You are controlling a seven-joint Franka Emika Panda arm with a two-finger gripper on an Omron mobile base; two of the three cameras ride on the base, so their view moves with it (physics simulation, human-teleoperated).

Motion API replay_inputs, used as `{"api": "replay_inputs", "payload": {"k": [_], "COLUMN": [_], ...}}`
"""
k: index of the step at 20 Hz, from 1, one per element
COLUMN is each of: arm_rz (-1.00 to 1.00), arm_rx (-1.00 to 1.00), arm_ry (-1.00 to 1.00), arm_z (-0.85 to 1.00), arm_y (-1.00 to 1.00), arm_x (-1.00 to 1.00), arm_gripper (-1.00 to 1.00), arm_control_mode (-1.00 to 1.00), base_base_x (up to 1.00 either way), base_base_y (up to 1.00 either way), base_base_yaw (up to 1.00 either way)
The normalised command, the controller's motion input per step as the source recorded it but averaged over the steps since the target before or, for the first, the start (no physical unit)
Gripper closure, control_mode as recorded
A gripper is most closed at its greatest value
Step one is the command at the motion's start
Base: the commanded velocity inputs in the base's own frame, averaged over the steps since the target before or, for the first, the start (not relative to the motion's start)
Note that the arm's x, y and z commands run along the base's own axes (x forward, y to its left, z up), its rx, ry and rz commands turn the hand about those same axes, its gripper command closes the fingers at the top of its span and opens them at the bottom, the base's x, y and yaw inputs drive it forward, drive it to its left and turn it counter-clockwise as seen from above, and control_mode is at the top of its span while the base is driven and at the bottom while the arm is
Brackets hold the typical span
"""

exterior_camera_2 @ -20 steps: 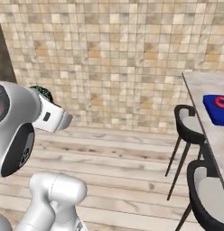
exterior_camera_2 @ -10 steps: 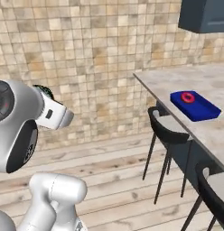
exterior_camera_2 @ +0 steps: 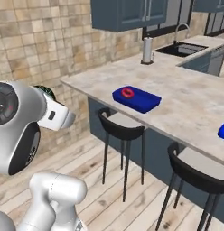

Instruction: Take the donuts from the fridge and place them on the empty tray on the dining counter.

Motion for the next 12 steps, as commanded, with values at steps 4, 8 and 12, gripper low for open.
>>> {"api": "replay_inputs", "payload": {"k": [4, 8, 12], "arm_rz": [0.0, 0.0, 0.0], "arm_rx": [0.0, 0.0, 0.0], "arm_ry": [0.0, 0.0, 0.0], "arm_z": [0.0, 0.0, 0.0], "arm_y": [0.0, 0.0, 0.0], "arm_x": [0.0, 0.0, 0.0], "arm_gripper": [1.0, 1.0, 1.0], "arm_control_mode": [1.0, 1.0, 1.0], "base_base_x": [0.98, 1.0, 1.0], "base_base_y": [0.97, 0.79, 0.35], "base_base_yaw": [-0.56, -0.44, -0.37]}}
